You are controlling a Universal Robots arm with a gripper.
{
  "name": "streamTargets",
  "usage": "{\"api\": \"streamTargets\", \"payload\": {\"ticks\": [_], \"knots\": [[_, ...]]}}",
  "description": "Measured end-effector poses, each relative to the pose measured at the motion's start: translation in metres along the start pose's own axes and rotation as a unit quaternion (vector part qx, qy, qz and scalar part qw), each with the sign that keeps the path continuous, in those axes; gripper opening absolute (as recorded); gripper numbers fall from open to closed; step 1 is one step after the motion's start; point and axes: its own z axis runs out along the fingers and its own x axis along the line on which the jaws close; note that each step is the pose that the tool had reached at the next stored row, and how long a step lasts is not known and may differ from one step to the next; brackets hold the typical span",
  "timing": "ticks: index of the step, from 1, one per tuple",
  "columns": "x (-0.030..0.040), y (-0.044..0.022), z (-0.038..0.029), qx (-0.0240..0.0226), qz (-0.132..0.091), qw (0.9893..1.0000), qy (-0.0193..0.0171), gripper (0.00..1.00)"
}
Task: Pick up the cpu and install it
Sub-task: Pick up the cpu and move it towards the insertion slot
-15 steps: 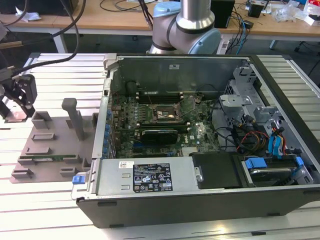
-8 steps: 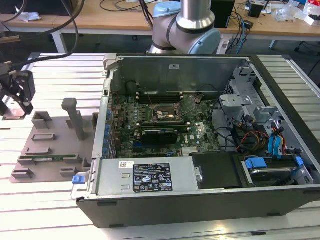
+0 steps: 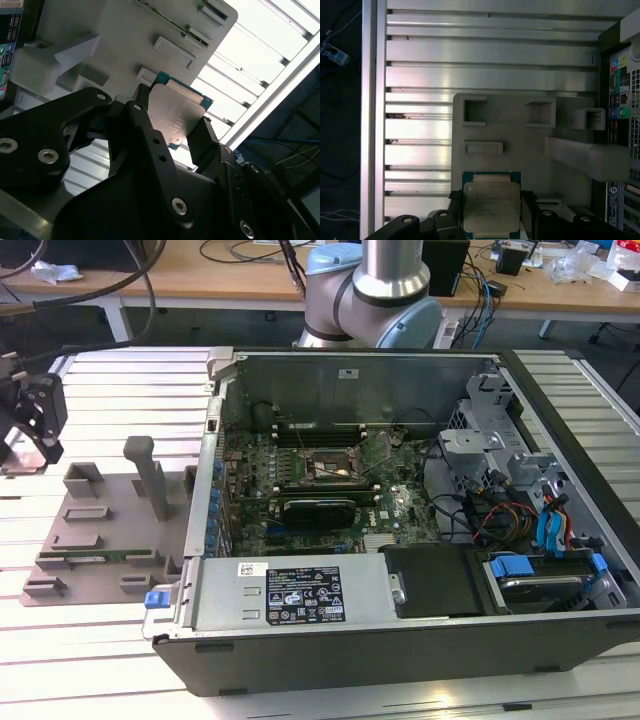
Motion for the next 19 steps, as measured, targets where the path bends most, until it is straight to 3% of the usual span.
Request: {"api": "streamTargets", "payload": {"ticks": [19], "knots": [[-0.0007,-0.0001,-0.0261,0.0000,0.000,1.0000,0.0000,0.55]]}}
